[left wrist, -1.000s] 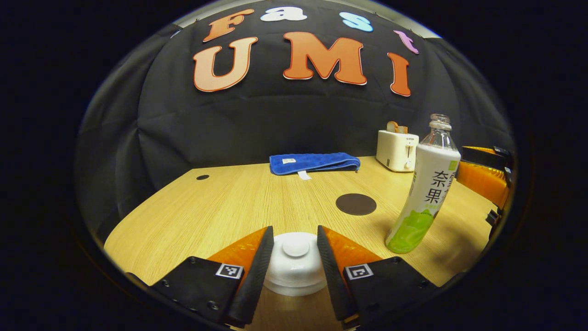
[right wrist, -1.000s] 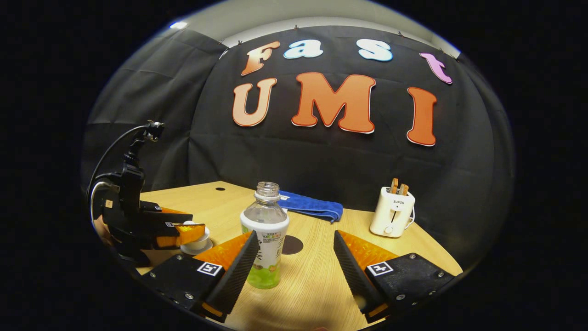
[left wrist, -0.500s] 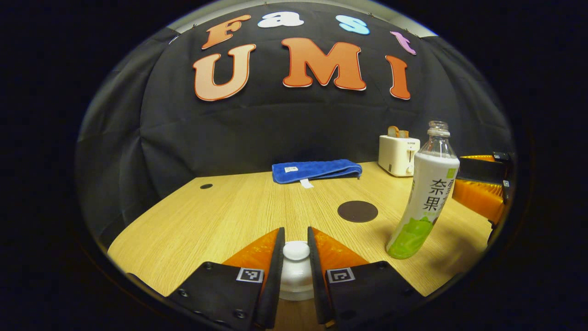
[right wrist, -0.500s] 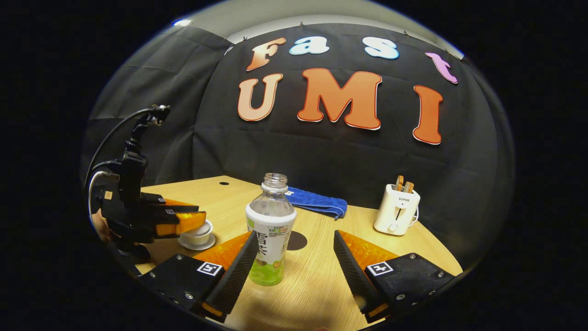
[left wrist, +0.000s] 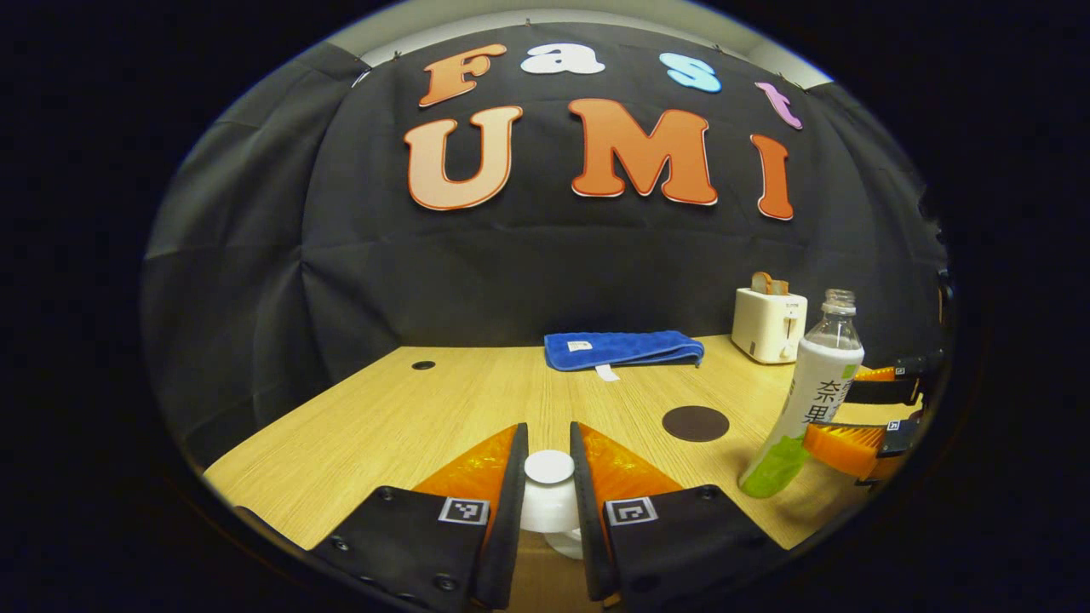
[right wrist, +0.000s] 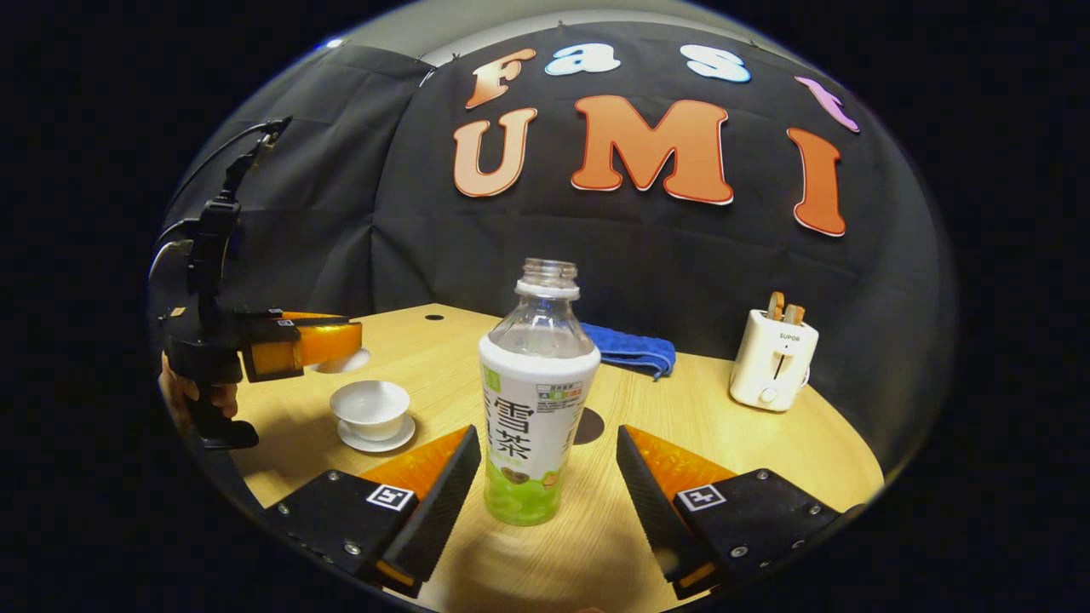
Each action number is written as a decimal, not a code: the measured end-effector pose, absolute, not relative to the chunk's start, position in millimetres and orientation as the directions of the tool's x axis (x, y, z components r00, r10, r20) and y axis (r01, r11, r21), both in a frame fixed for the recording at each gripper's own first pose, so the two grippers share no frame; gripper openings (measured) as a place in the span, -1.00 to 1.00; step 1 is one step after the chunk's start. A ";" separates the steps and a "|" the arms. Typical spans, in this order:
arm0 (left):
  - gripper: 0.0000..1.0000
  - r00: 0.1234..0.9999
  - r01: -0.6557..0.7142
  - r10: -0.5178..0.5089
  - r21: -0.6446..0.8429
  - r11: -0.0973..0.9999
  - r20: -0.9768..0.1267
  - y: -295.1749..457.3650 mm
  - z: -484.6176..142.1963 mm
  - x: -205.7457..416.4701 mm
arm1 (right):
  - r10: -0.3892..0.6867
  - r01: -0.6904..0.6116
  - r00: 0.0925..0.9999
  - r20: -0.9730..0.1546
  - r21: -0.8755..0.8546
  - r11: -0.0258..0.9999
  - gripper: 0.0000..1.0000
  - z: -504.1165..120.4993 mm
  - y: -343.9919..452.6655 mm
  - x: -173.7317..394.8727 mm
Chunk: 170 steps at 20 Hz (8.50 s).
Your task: Open the teacup lid with one hand, grasp the water bottle and pour water into the teacup with the other hand; after pouring, place the water bottle on the coaster and then close the teacup lid.
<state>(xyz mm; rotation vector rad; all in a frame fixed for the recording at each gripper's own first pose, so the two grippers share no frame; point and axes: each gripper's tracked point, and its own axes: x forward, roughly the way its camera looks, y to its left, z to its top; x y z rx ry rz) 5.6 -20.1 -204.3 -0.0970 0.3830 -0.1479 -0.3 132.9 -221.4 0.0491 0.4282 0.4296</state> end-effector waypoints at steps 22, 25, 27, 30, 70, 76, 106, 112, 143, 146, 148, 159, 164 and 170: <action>-0.33 0.931 0.019 -0.057 -0.108 0.994 -0.361 58.8 -212.0 -17.2 | 0.310 -0.439 0.858 -0.410 -0.272 0.856 0.31 -213.8 124.1 36.0; -0.29 0.931 0.011 -0.049 -0.105 0.994 -0.363 64.6 -214.2 -20.0 | 0.282 -0.451 0.871 -0.402 -0.429 0.783 0.31 -208.0 124.9 42.8; -0.29 0.931 0.008 -0.044 -0.100 0.995 -0.363 68.3 -215.0 -21.6 | 0.254 -0.443 0.884 -0.392 -0.532 0.721 0.31 -208.7 125.4 49.7; -0.29 0.931 0.008 -0.043 -0.099 0.995 -0.363 70.9 -216.8 -24.2 | 0.252 -0.449 0.891 -0.378 -0.644 0.619 0.31 -207.7 136.3 53.0; -0.28 0.937 -0.053 0.010 -0.115 0.992 -0.349 111.7 -230.3 -43.0 | 0.426 -0.102 0.892 -0.148 -0.986 -0.129 0.29 -165.4 198.2 89.5; -0.28 0.937 -0.043 -0.001 -0.117 0.992 -0.350 107.2 -228.3 -43.1 | 0.454 -0.026 0.885 -0.106 -0.983 -0.180 0.31 -149.7 204.5 97.1; -0.28 0.938 -0.036 -0.001 -0.099 0.994 -0.346 104.0 -216.1 -51.6 | 0.588 0.271 0.807 0.052 -0.918 -0.291 0.29 -104.7 241.8 104.4; -0.28 0.938 -0.027 -0.012 -0.108 0.994 -0.346 98.8 -218.3 -51.5 | 0.621 0.334 0.781 0.063 -0.883 -0.330 0.30 -116.5 251.7 92.3; -0.29 0.938 -0.038 -0.020 -0.161 0.986 -0.347 76.2 -212.6 -41.7 | 0.281 -0.204 0.959 0.040 -0.590 0.781 0.31 -84.4 140.1 161.5; -0.29 0.941 -0.034 -0.022 -0.159 0.987 -0.337 71.6 -207.2 -40.9 | 0.281 -0.261 0.960 -0.016 -0.422 0.868 0.31 -93.5 135.4 167.9; -0.28 0.942 -0.030 -0.025 -0.158 0.987 -0.335 68.5 -206.6 -39.7 | 0.309 -0.314 0.949 -0.065 -0.284 0.906 0.31 -107.4 138.9 167.5; -0.28 0.934 -0.039 -0.016 -0.147 0.988 -0.356 68.7 -213.8 -41.3 | 0.393 -0.355 0.857 -0.333 0.172 0.919 0.32 -203.8 147.0 165.2; -0.27 0.933 -0.031 -0.023 -0.143 0.989 -0.360 64.8 -214.5 -42.3 | 0.421 -0.372 0.806 -0.417 0.197 0.907 0.31 -239.7 157.9 153.8; -0.29 0.929 -0.036 -0.020 -0.141 0.989 -0.371 63.0 -219.1 -44.5 | 0.428 -0.375 0.769 -0.475 0.207 0.904 0.27 -269.6 162.5 149.6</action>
